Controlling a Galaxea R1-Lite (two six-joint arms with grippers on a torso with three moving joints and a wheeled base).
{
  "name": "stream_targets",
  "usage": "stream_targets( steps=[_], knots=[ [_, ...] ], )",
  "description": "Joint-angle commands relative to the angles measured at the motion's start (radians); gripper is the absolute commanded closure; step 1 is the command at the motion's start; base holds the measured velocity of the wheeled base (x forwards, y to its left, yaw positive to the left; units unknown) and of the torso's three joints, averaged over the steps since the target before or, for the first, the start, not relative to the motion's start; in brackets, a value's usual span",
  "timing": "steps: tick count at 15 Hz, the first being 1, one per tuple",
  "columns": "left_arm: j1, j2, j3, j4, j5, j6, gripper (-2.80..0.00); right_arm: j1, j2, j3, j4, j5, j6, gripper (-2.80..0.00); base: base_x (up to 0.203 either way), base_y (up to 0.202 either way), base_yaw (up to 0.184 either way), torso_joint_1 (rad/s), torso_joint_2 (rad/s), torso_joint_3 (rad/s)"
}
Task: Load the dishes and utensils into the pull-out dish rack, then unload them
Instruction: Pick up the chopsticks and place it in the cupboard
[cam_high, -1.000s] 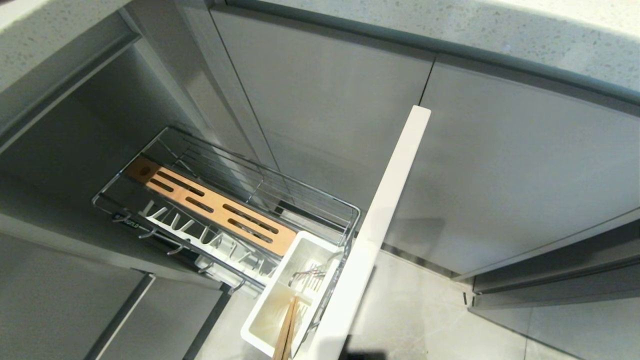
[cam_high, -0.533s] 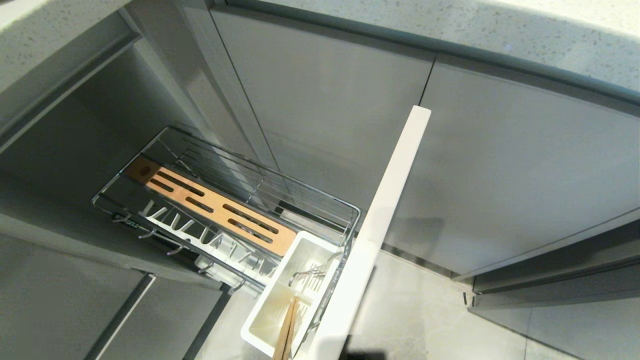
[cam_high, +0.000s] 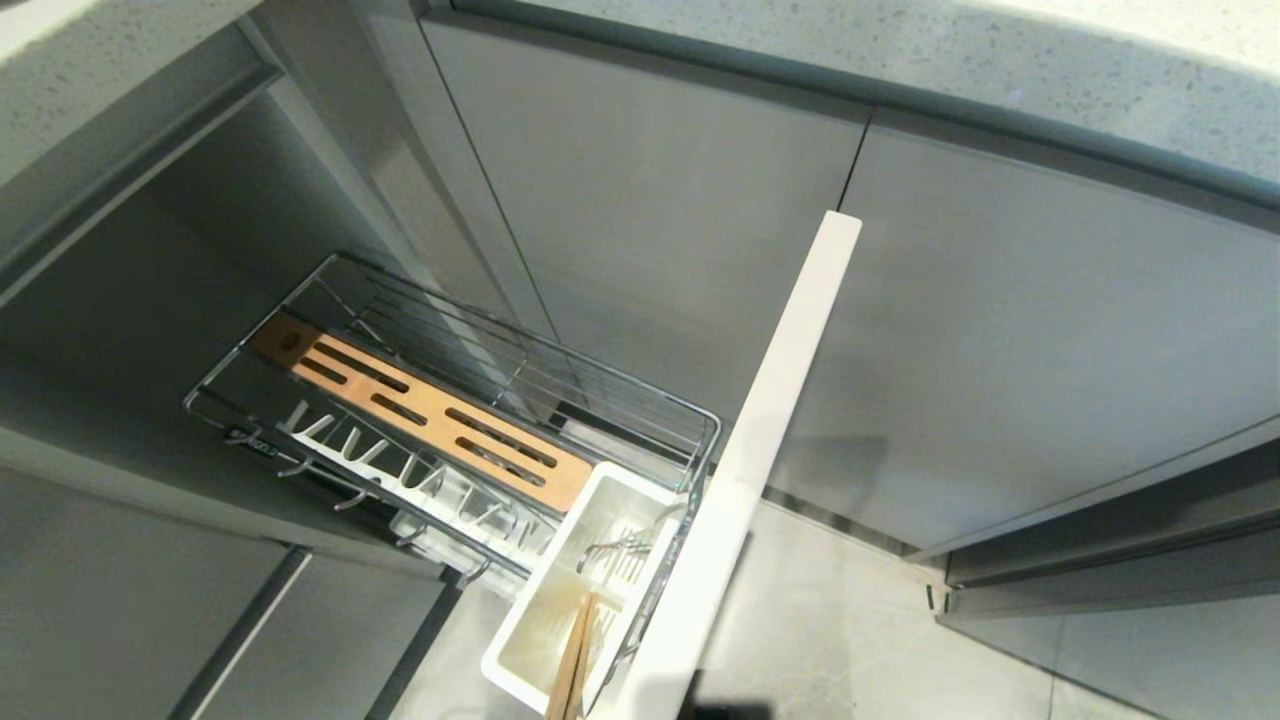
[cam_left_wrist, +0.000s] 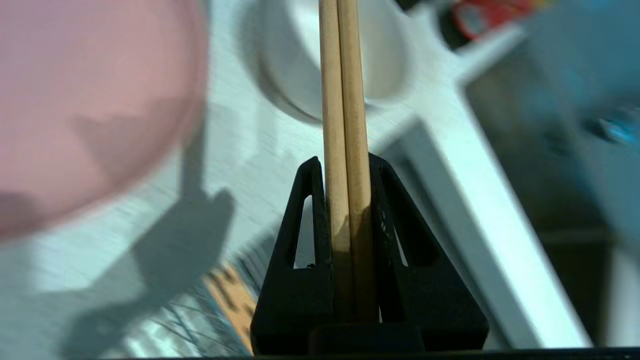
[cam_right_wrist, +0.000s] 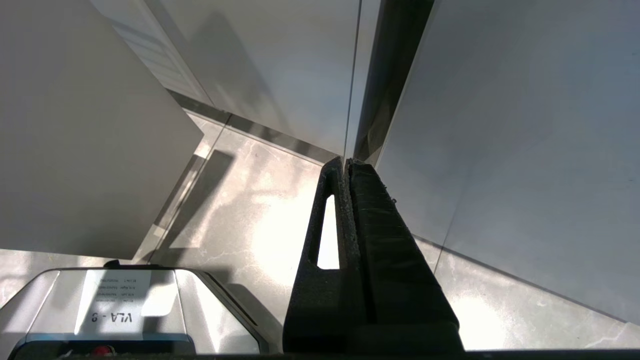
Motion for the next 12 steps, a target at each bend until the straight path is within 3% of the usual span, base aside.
stream_targets(
  steps=[1, 6, 9, 12],
  knots=[
    [-0.129, -0.071, 0.004, 0.002, -0.012, -0.017, 0.0, 0.0, 0.001, 0.002, 0.0, 0.0, 0.0, 0.0, 0.0, 0.0, 0.0, 0.0, 0.0, 0.0],
    [-0.248, -0.139, 0.07, 0.01, -0.254, -0.028, 0.0, 0.0, 0.001, 0.002, 0.0, 0.0, 0.0, 0.0, 0.0, 0.0, 0.0, 0.0, 0.0, 0.0],
    [-0.297, -0.129, 0.101, 0.071, -0.342, -0.028, 0.0, 0.0, 0.001, 0.002, 0.0, 0.0, 0.0, 0.0, 0.0, 0.0, 0.0, 0.0, 0.0, 0.0],
    [-0.343, -0.115, 0.103, 0.18, -0.519, -0.022, 0.0, 0.0, 0.001, 0.002, 0.0, 0.0, 0.0, 0.0, 0.0, 0.0, 0.0, 0.0, 0.0, 0.0]
  ],
)
